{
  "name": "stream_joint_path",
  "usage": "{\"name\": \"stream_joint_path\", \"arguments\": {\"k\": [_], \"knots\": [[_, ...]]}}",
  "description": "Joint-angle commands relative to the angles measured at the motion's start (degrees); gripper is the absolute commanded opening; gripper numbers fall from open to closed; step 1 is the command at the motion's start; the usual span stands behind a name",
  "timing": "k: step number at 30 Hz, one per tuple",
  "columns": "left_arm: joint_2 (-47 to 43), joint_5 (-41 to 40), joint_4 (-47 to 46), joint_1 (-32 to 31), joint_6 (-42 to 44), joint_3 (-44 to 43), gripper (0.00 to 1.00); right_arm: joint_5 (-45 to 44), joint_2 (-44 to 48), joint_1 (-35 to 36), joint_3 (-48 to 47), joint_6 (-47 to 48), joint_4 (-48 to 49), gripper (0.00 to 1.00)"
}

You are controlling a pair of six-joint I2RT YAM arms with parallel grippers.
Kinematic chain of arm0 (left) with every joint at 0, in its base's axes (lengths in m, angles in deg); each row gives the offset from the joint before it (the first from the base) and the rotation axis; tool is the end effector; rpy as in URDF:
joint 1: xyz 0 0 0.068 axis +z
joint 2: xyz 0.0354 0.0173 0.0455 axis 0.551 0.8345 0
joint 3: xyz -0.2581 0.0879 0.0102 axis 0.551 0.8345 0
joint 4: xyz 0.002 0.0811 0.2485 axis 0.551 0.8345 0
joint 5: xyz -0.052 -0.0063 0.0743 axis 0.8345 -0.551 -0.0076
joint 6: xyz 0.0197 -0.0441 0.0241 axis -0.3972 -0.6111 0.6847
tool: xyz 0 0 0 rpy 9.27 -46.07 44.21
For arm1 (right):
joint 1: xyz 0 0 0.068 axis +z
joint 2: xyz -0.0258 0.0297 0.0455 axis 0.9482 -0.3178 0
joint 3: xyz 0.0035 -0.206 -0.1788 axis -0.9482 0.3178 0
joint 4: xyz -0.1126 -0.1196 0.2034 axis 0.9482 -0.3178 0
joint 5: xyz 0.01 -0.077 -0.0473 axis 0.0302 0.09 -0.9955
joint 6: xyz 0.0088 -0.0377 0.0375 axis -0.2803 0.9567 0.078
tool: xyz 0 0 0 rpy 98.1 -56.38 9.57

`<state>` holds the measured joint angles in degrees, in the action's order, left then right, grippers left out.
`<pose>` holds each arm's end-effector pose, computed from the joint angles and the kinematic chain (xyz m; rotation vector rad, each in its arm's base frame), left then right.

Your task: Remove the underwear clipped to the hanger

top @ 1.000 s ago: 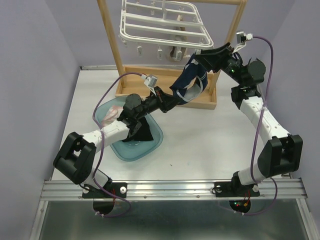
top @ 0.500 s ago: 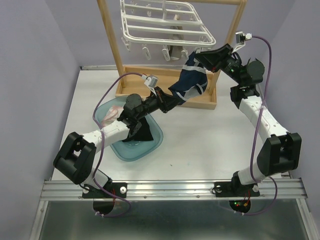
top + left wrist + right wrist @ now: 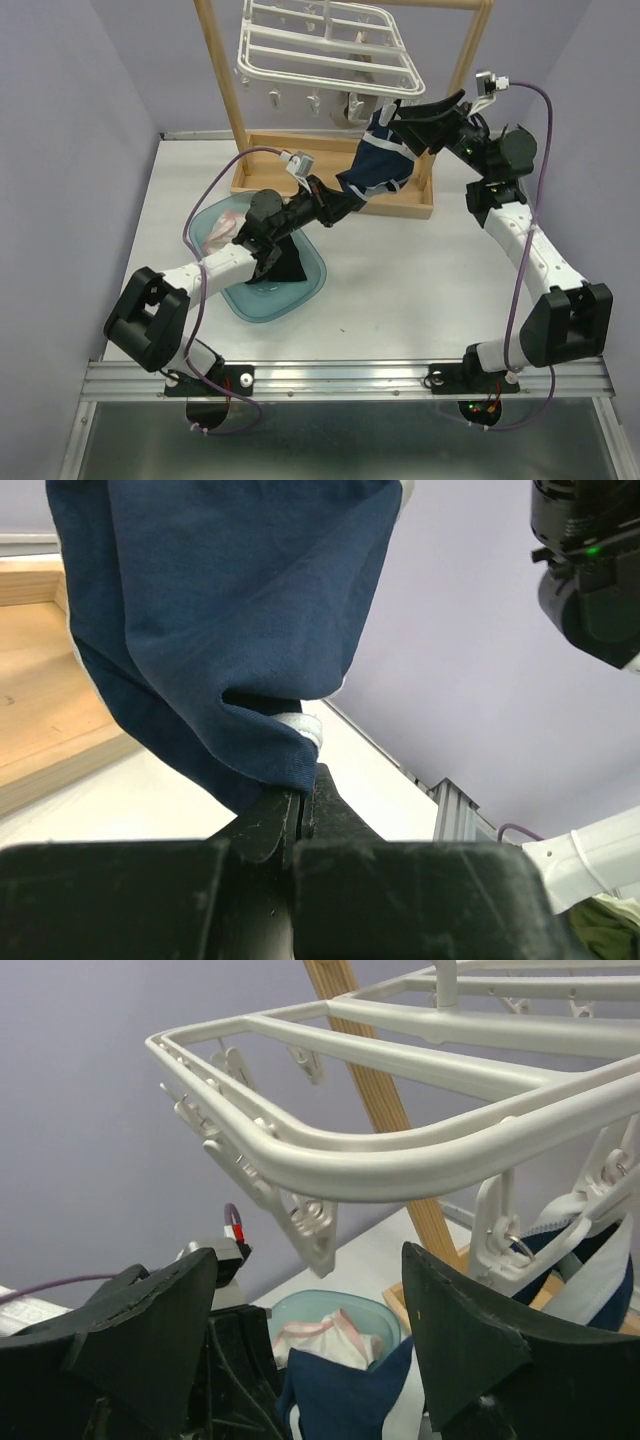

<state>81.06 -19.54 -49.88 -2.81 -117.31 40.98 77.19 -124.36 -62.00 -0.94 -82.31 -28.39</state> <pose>0.2512 -0.2044 0.3119 0.4574 1.3574 -1.3526 0.3092 0.0758 0.4428 -0.3769 1.1771 1.2113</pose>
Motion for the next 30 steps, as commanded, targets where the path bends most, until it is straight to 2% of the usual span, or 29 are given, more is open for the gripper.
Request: {"name": "stream_joint_path", "arguments": {"k": [1,6,10,20,25,30], "knots": [[-4.51,-1.49,-2.34,0.92,1.69,2.11,0.0,0.35,6.05,0.37,2.07,10.23,-5.51,0.8],[-5.48,-1.32,-3.39,2.41,1.25,3.34,0.0,2.45,11.23,0.37,2.43,23.5,-19.49,0.95],[-6.01,-0.44,-3.66,2.85,1.16,3.6,0.0,1.14,14.05,-0.15,3.04,29.32,-26.53,0.95],[-8.29,1.32,-2.95,3.38,1.43,4.22,0.0,-4.48,15.47,-6.13,10.33,26.95,-26.63,0.94],[-9.0,2.2,-2.69,3.47,1.69,4.13,0.0,-8.18,10.04,-6.4,9.46,24.93,-26.1,0.92],[-8.64,2.9,-2.86,3.47,1.51,4.04,0.0,-4.41,1.24,-6.4,4.45,16.94,-21.38,0.89]]}}
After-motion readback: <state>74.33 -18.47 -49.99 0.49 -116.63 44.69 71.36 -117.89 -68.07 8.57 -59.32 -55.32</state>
